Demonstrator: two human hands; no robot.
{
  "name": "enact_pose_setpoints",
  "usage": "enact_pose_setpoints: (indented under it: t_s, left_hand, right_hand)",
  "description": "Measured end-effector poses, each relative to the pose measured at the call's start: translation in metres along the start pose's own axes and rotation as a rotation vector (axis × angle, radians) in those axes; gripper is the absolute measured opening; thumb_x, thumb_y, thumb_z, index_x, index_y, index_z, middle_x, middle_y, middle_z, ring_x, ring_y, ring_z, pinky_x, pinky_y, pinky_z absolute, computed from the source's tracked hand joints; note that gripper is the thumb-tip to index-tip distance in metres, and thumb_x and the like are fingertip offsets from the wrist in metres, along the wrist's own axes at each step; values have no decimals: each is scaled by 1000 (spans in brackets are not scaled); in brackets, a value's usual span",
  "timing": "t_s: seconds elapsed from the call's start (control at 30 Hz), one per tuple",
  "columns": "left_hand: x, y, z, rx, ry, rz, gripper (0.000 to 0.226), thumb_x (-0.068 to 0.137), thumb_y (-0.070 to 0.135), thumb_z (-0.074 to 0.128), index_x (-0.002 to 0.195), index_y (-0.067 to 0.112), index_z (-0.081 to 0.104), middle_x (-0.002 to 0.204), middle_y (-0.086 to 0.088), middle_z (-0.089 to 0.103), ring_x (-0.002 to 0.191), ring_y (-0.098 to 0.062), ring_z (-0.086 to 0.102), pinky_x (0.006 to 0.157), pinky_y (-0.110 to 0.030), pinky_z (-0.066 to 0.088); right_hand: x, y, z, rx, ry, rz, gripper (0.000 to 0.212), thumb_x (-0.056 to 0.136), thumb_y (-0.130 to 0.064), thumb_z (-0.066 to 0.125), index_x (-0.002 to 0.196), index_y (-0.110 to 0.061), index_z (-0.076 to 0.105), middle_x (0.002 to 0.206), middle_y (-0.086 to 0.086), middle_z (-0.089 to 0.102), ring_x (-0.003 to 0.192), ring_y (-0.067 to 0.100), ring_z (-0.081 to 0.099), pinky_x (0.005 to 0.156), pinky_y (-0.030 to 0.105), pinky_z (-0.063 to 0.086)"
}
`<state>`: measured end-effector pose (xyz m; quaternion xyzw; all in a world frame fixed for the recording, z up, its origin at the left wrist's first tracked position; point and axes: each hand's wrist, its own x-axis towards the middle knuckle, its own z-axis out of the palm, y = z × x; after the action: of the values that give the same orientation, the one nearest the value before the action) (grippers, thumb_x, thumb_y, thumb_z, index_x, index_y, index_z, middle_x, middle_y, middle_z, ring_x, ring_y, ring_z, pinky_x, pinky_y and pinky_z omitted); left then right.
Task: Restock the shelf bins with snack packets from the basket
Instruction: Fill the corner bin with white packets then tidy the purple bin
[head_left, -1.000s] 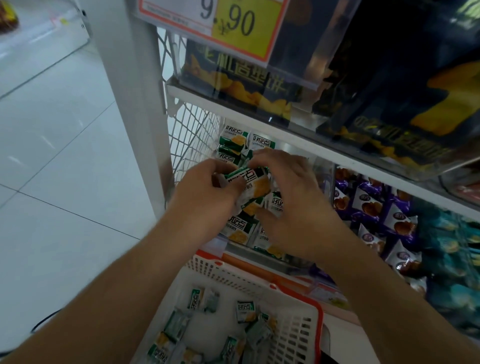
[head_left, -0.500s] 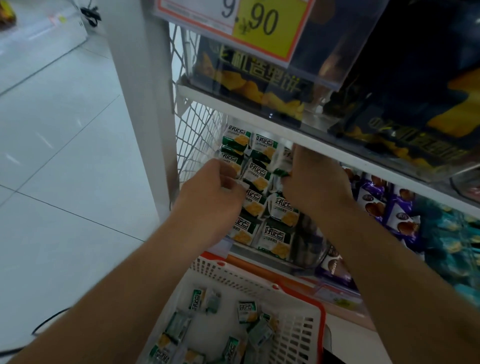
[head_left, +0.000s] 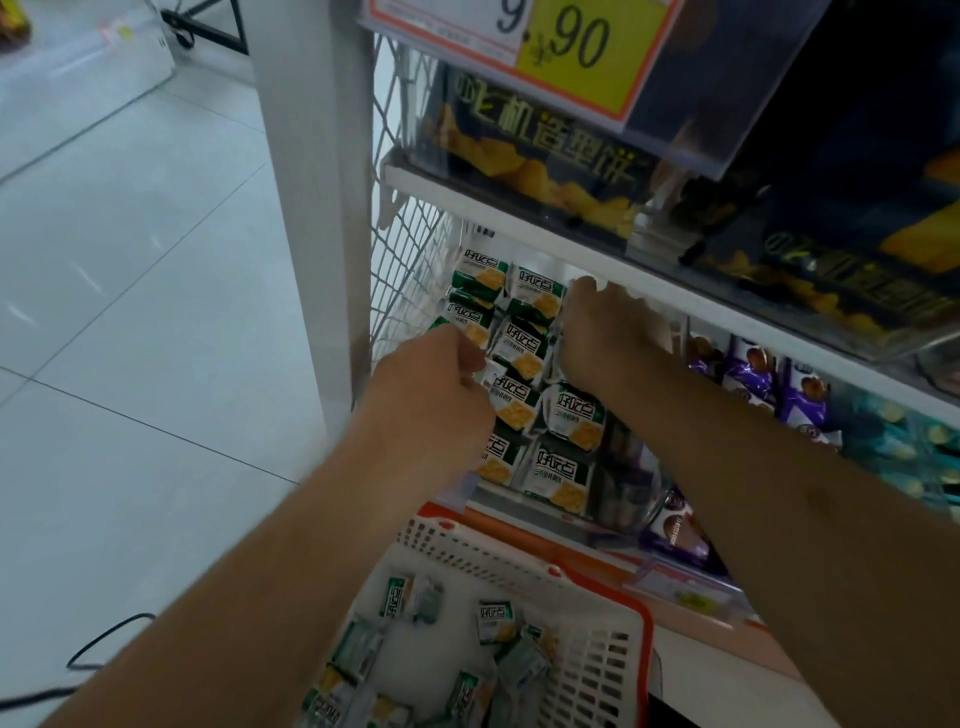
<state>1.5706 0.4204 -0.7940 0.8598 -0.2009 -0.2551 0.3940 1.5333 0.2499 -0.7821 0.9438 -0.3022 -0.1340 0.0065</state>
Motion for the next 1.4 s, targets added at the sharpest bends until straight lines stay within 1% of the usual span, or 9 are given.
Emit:
enact_pose_setpoints:
  t_s: [0.17,0.3,0.4,0.57,0.7,0.97,1.17,1.3,1.4]
  left_hand:
    - [2,-7,-2,210,-29,-26,25,94,14,58,115,23,49,102,2,59,82,-14,60,59,-28,48]
    - [1,-10,0,224,-86,-32,21,90,13,56,109,20,49,94,-2,61,83,-18,61,63,-33,49]
    - [1,-10,2,230,-158,-30,19,86,11,56,102,20,52,90,-4,62,80,-19,63,58,-30,43]
    - [1,-9,3,144,-49,-27,28,90,8,53,114,23,54,98,2,62,83,-14,62,60,-28,47]
    - [4,-7,5,-68,31,-7,37,101,27,59,136,35,52,118,11,63,90,-6,64,71,-27,53]
    - [17,-13,17,-416,48,-58,6,96,32,72,97,32,66,79,10,78,75,-10,77,84,-47,63]
    - [12,-11,30,-219,67,-27,23,90,48,72,103,32,61,91,14,70,84,-4,69,73,-29,57]
    - [6,-7,33,67,-40,69,32,95,33,63,127,34,59,117,16,65,94,-5,62,68,-19,43]
    - [5,-11,27,255,95,141,44,92,19,62,136,26,57,138,-2,51,123,-22,49,86,-31,43]
  right_hand:
    - [-14,-16,29,331,-33,-201,58,80,-5,75,132,-16,50,116,7,58,95,25,64,77,45,60]
    - [-14,-37,56,439,-82,-359,63,73,-41,78,122,-17,47,102,-1,53,88,19,56,71,40,53]
    - [-7,-40,63,467,-37,-343,64,82,-37,80,129,-13,44,104,1,51,87,19,54,72,38,49]
    - [-10,-23,40,605,-110,-177,50,86,-39,80,121,-21,49,106,-1,65,85,15,65,72,38,59]
    - [-11,0,14,1246,-257,126,22,93,-23,66,108,-6,67,103,12,70,85,28,69,70,37,50]
    - [-22,9,15,1705,-319,215,17,101,-24,60,100,-8,66,78,11,66,68,25,60,63,37,47]
    - [-30,-3,18,1403,-283,223,32,86,-43,83,101,-17,75,100,8,77,94,27,75,80,43,65]
    - [-26,4,9,803,-18,128,26,89,-36,78,88,-25,55,90,-1,65,76,11,62,56,25,46]
    - [-15,17,13,223,91,47,27,90,-28,74,85,-21,48,89,2,58,88,23,62,67,31,45]
